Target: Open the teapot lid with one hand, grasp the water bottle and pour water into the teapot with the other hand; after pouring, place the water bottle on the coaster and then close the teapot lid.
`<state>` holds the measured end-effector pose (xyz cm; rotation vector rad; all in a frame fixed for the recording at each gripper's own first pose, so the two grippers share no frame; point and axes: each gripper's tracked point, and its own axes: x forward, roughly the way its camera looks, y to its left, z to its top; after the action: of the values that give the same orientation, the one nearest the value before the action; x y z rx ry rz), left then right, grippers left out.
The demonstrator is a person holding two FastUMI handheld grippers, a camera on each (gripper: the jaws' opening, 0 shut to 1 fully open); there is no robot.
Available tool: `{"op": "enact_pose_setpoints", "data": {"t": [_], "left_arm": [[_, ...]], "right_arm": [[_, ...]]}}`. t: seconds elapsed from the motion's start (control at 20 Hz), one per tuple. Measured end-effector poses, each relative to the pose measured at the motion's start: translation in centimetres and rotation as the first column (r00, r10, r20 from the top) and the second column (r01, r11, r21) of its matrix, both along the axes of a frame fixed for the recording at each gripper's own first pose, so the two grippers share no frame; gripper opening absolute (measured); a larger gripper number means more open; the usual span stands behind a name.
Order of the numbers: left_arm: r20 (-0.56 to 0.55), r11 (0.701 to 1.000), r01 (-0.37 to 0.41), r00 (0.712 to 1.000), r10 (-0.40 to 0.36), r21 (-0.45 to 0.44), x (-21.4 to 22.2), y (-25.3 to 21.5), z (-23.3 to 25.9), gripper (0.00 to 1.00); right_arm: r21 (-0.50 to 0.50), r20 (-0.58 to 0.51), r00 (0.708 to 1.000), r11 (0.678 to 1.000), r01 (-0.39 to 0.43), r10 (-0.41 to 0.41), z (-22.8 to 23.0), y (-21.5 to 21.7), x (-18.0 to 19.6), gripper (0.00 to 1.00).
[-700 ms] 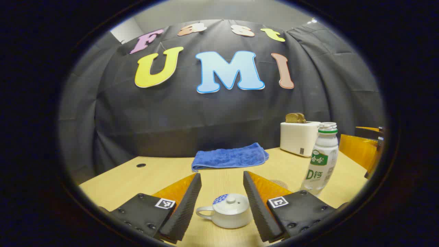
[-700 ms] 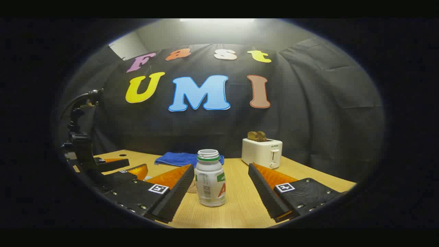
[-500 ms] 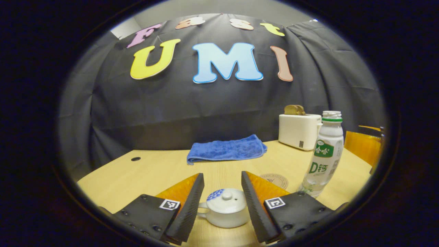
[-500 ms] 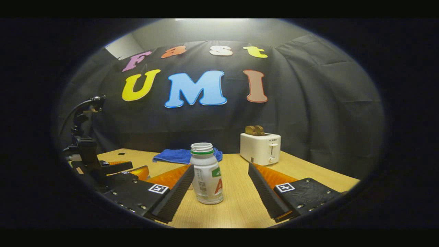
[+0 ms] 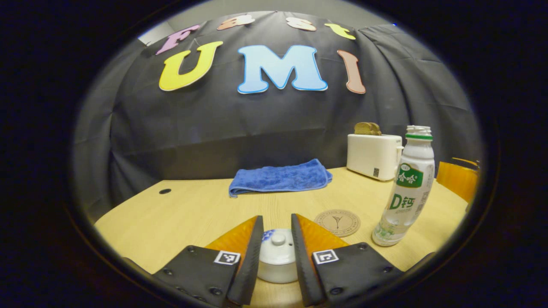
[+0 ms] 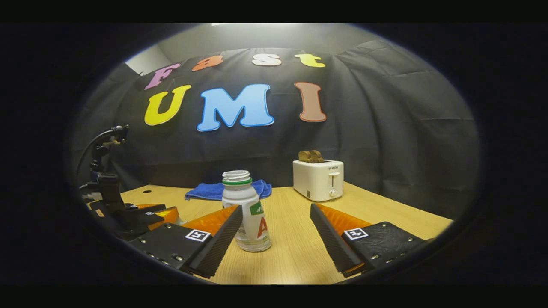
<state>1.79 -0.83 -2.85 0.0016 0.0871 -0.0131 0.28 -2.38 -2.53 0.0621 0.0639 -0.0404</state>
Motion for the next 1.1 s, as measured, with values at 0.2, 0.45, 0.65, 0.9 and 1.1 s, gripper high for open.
{"op": "enact_pose_setpoints", "data": {"t": [0.2,0.45,0.65,0.9,1.1], "left_arm": [[-0.013,1.0,0.007,1.0,-0.007,0.024,0.2,-0.4,0.0,0.25],[-0.018,1.0,0.017,1.0,-0.017,0.019,0.2,-0.3,0.4,0.16],[0.016,0.999,0.038,0.999,-0.038,-0.016,-0.1,-0.2,1.9,0.15],[0.072,0.998,0.051,0.996,-0.047,-0.049,-1.5,0.5,5.4,0.12],[0.116,0.998,0.029,0.993,-0.022,-0.057,-3.6,2.4,7.9,0.15]], "right_arm": [[0.006,-0.011,1.0,1.0,-0.003,0.003,-0.4,0.0,-0.2,0.98],[0.017,-0.025,0.999,1.0,-0.023,0.023,-0.9,0.5,-0.2,0.98],[0.018,-0.035,0.999,0.999,-0.04,0.041,-1.3,0.9,-0.1,0.98],[0.04,-0.049,0.996,0.996,-0.077,0.079,-2.0,1.9,0.2,0.97],[0.044,-0.057,0.99,0.991,-0.123,0.126,-2.4,2.9,0.8,0.97]]}}
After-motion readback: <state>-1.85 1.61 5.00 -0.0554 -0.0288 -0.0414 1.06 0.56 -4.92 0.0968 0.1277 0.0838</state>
